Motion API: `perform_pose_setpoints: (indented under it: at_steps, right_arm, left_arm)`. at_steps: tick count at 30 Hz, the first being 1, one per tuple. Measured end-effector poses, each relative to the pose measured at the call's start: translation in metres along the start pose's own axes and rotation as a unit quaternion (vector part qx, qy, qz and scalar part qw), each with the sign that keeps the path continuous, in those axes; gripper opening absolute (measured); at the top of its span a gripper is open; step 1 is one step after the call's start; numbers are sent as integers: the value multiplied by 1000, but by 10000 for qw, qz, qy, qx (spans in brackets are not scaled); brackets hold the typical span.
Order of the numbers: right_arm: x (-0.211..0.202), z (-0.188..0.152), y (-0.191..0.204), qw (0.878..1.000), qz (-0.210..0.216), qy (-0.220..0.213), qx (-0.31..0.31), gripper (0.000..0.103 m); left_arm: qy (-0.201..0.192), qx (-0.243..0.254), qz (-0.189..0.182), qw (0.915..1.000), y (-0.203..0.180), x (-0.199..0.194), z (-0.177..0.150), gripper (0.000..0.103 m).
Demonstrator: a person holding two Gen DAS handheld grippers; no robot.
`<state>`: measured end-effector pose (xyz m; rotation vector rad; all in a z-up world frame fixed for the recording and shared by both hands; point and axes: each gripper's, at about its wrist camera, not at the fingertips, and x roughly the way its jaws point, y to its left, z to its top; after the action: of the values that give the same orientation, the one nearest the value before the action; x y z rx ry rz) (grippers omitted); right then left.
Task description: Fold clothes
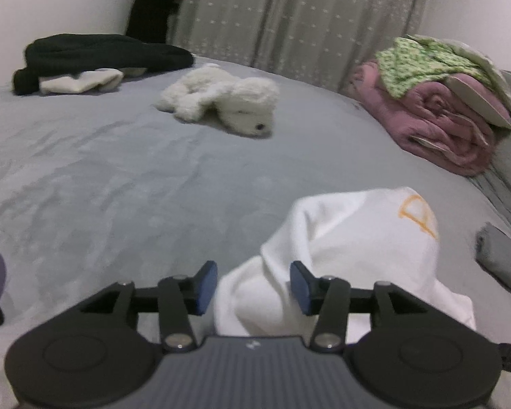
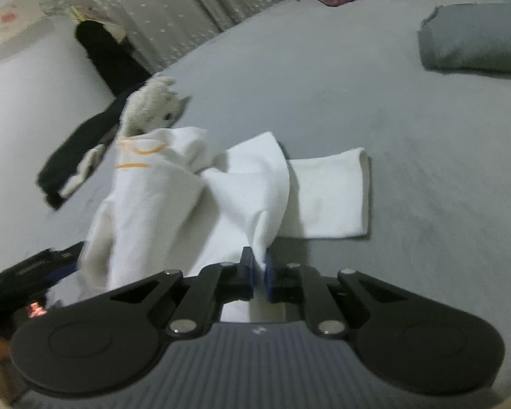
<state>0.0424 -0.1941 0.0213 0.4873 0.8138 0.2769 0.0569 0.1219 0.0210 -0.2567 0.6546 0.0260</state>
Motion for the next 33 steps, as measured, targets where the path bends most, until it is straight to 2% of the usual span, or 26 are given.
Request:
perform_pose_setpoints:
  at_steps: [3, 7, 11, 14, 22, 25, 33]
  right_arm:
    - [-17, -5, 6, 9996, 234, 6, -156, 9]
    - [-28, -13, 12, 9989, 282, 76, -369, 9]
    - [-28, -18, 21, 9971, 561, 338, -390, 9]
    - [-31, -24, 34, 9936, 762, 546, -637, 9]
    - [-32, -46, 58, 9770, 1378, 1245, -1049, 9]
    - [-27, -54, 65, 9715, 1405, 1479, -1206, 9]
    - [5, -68, 63, 9664, 878, 1937, -1444, 9]
  left_arm:
    - [53, 25, -222, 9997, -6, 0, -3, 57]
    - [16, 97, -480, 9988, -17, -4, -6, 61]
    - [-70, 254, -634, 9976, -29, -8, -9, 64]
    - [-106, 359, -738, 9966, -36, -9, -10, 65]
    - [-187, 589, -1039, 9927, -51, -11, -11, 65]
    - [-230, 702, -1115, 9910, -56, -12, -13, 65]
    - [-270, 851, -1178, 9890, -64, -11, -17, 65]
